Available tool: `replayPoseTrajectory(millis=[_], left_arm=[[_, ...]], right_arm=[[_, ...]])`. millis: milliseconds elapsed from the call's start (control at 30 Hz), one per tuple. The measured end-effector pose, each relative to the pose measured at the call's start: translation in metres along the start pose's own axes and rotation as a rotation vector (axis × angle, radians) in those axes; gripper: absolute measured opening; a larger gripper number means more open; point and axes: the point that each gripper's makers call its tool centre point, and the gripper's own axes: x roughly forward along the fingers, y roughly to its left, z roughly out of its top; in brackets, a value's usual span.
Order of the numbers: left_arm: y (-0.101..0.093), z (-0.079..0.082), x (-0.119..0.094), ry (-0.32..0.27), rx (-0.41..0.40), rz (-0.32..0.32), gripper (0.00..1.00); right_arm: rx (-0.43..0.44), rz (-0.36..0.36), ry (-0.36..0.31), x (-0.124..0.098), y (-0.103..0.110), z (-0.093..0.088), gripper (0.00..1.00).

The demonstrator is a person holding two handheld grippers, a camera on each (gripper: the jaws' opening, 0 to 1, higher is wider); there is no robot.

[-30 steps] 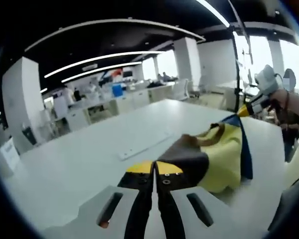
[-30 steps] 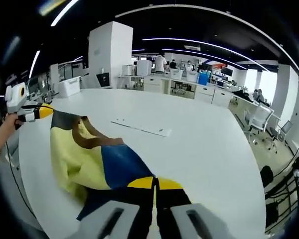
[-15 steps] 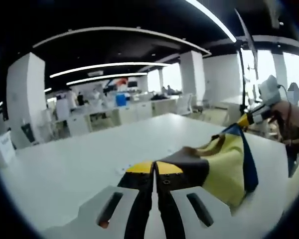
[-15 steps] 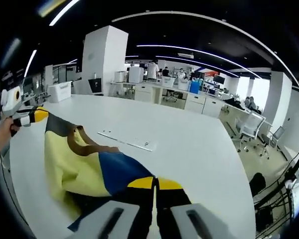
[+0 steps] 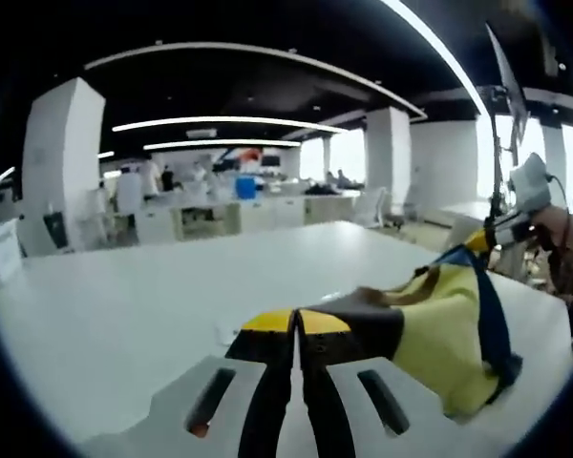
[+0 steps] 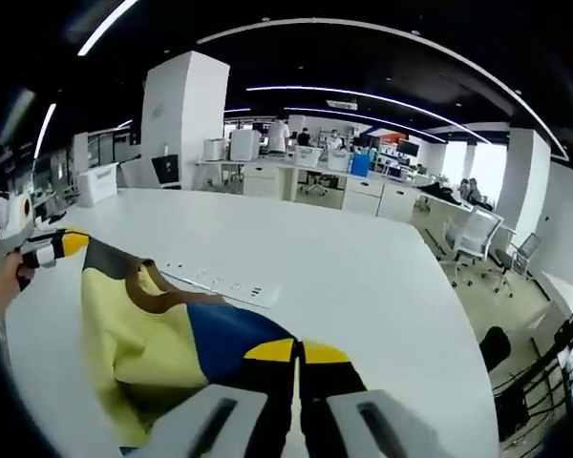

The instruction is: Fold the garment on the visible template until the final outline fits inside the template.

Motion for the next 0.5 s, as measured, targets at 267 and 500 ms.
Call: replayPoseTrajectory(millis=[267,500], left_arm=[[0.021,-0.047,0.043,0.097,-0.062,0.058,0.00],[0.026,-0.079,0.065,0.165,-0.093,0.065,0.00]], right_arm=[[0.040,0.013,0.065,0.051,-0.008,-0.020,0.00],[0.058,0.023,0.117,0.085,-0.013,-0.042,0.00]])
